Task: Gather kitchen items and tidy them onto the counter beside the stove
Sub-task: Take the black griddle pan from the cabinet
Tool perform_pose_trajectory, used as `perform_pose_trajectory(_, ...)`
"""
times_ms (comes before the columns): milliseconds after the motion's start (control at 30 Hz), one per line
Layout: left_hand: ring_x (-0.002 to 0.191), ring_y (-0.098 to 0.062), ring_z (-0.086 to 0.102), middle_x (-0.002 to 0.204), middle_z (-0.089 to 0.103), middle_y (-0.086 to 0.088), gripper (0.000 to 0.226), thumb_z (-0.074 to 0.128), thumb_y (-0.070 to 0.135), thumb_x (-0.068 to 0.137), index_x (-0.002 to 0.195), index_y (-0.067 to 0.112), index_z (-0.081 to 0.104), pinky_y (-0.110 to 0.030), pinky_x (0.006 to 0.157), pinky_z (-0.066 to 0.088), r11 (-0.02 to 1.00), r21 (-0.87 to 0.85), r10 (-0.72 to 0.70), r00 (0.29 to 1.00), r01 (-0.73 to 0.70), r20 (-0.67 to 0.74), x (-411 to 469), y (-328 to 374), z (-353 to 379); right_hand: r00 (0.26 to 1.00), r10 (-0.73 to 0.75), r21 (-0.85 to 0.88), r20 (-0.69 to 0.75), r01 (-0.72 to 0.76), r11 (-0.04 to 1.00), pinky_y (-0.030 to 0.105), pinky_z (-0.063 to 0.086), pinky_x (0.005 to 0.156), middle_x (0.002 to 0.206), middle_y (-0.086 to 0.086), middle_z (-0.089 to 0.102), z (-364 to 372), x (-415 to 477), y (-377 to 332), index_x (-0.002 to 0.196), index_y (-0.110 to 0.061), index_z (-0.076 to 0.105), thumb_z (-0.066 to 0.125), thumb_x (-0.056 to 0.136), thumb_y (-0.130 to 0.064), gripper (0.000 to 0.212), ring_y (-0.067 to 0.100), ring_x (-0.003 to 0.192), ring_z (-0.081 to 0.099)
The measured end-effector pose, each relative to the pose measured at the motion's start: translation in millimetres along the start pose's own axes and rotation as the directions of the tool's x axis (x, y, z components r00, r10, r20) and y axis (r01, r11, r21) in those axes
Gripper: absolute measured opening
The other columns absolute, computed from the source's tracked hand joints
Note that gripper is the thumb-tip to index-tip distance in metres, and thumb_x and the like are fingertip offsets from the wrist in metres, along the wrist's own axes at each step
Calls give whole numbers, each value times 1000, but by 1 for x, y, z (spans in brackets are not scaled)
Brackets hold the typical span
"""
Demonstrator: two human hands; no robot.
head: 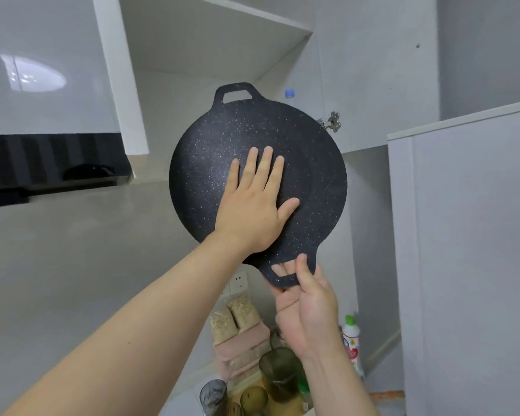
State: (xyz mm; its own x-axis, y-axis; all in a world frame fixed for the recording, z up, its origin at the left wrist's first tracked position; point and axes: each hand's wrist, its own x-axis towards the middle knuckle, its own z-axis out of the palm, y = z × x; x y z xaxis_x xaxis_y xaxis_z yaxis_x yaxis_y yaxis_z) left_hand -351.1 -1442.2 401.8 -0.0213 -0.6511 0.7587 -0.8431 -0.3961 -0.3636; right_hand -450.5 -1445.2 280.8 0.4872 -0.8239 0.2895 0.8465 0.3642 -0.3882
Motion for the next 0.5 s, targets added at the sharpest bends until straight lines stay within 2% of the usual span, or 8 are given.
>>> perform_pose_trajectory(100,153,-26,-6,167,-1,-5,76,14,63,100,159,17,5,-49,123,1,1000,-3,22,999,-22,-32,-7,17,-10,999,-27,-34,-29,26,999,46,52,88,81,8,56,-5,-19,-11,95,-11,55,49,101,-17,10,21,82,61)
perform_pose_trajectory(300,153,-25,-6,167,-1,-3,75,14,63,99,159,19,5,-48,124,0,1000,-25,9,1000,-9,-20,-10,37,-30,998,-44,-69,-48,41,997,43,54,82,79,5,55,-5,-42,-31,96,-9,52,46,103,-17,12,17,80,63)
perform_pose_trajectory(367,153,-24,-8,167,-4,-2,75,15,63,99,159,20,3,-47,124,-1,998,-53,-19,1000,18,-10,-13,41,-33,998,-45,-132,-47,38,990,39,56,76,79,4,58,-8,-47,-38,98,-9,52,48,102,-20,14,14,80,66)
perform_pose_trajectory(433,153,-22,-11,167,-6,-1,75,16,63,99,159,21,1,-46,123,-4,994,-92,-62,998,62,3,-17,50,-36,995,-60,-225,-76,42,973,29,57,67,79,4,62,-16,-50,-49,99,-7,56,48,103,-25,19,12,78,66)
perform_pose_trajectory(500,152,-21,-13,166,-9,0,75,16,62,99,159,22,-1,-44,123,-6,980,-148,-126,991,131,43,-25,57,-36,978,-176,-410,-111,117,905,28,51,61,76,3,64,-26,-50,-57,94,-12,61,49,103,-35,27,9,68,63)
